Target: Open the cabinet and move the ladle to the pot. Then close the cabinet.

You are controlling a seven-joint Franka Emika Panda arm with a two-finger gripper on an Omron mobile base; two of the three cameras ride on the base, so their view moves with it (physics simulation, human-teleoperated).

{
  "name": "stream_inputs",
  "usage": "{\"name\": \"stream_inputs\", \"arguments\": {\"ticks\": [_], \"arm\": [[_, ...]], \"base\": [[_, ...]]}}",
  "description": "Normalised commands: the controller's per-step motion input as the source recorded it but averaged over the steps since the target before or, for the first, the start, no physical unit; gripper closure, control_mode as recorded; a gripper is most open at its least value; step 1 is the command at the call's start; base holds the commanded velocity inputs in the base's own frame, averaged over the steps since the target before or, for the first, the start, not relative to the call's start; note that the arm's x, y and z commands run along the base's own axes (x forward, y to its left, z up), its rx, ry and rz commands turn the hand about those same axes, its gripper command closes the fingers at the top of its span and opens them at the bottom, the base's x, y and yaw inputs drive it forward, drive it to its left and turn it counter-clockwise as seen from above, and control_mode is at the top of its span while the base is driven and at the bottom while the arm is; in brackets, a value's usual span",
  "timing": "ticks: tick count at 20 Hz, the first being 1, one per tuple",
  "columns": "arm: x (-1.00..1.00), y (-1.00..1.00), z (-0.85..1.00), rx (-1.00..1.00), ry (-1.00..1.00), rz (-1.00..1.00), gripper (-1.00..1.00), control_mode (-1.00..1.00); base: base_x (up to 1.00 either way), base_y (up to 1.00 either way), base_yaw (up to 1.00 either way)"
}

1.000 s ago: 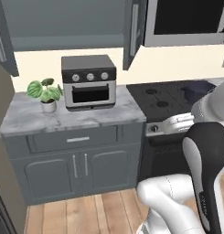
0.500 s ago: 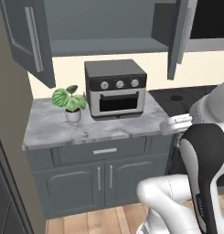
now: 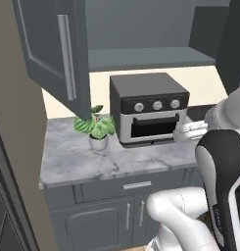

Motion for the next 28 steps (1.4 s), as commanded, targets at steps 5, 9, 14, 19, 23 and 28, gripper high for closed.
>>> {"name": "stream_inputs", "arguments": {"ticks": [5,9,14,19,23,28], "arm": [[0.0,0.0,0.0,0.0,0.0,0.0,-1.0,1.0],[0.0,0.0,0.0,0.0,0.0,0.0,-1.0,1.0],[0.0,0.0,0.0,0.0,0.0,0.0,-1.0,1.0],[0.0,0.0,0.0,0.0,0.0,0.0,-1.0,1.0],[0.11,0.0,0.04,0.06,0.09,-0.02,-1.0,-1.0],[-0.66,-0.12,0.1,0.0,-0.06,-0.07,-1.0,-1.0]], "base": [[0.45,0.51,0.0],[0.69,0.2,-0.03],[0.82,-0.08,-0.05],[0.59,-0.02,-0.03],[0.0,0.0,0.0],[0.0,0.0,0.0]]}}
